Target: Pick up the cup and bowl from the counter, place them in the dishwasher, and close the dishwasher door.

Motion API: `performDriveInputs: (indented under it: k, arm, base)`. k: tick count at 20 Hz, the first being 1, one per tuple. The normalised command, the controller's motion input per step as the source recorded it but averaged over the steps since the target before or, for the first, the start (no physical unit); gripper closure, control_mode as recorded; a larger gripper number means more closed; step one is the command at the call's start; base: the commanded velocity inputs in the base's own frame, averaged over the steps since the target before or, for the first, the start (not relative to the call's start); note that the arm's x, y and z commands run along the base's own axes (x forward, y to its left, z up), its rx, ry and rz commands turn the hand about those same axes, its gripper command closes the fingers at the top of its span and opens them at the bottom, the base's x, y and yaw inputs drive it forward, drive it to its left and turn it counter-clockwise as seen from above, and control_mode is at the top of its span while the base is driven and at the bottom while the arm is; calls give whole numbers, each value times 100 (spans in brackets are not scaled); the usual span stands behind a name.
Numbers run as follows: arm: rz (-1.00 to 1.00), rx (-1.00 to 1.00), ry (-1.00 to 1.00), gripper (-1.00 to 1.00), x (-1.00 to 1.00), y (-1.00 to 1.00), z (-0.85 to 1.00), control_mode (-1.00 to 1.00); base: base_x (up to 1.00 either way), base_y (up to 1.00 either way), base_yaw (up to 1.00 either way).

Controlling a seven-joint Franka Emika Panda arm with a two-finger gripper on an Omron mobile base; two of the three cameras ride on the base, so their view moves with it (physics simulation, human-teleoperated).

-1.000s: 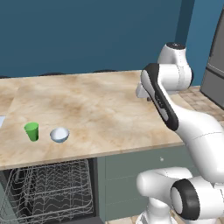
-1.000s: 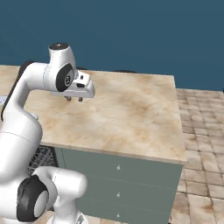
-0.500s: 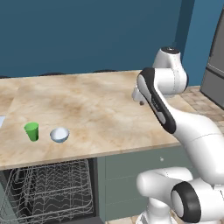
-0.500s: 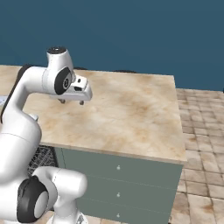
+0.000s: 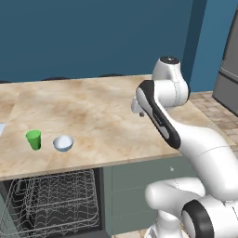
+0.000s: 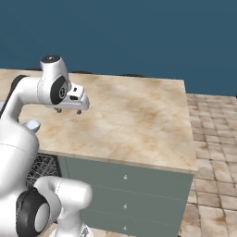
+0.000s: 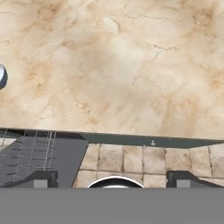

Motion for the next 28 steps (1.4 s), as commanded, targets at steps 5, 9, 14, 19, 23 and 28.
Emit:
performDriveInputs:
  k: [5, 9, 14, 19, 23, 28]
  arm:
    - [0, 0, 0, -100, 4, 33, -7, -100]
    - [0, 0, 0, -100, 5, 34, -3, -100]
    - [0, 0, 0, -100, 5, 36, -8, -100]
    - [0, 0, 0, -100, 0, 37, -8, -100]
    - [0, 0, 0, -100, 0, 38, -11, -100]
    - [0, 0, 0, -100, 0, 32, -16, -100]
  base:
    - [0, 0, 0]
    - [0, 0, 0]
    - [0, 0, 0]
    - [0, 0, 0]
    - [0, 0, 0]
    - [0, 0, 0]
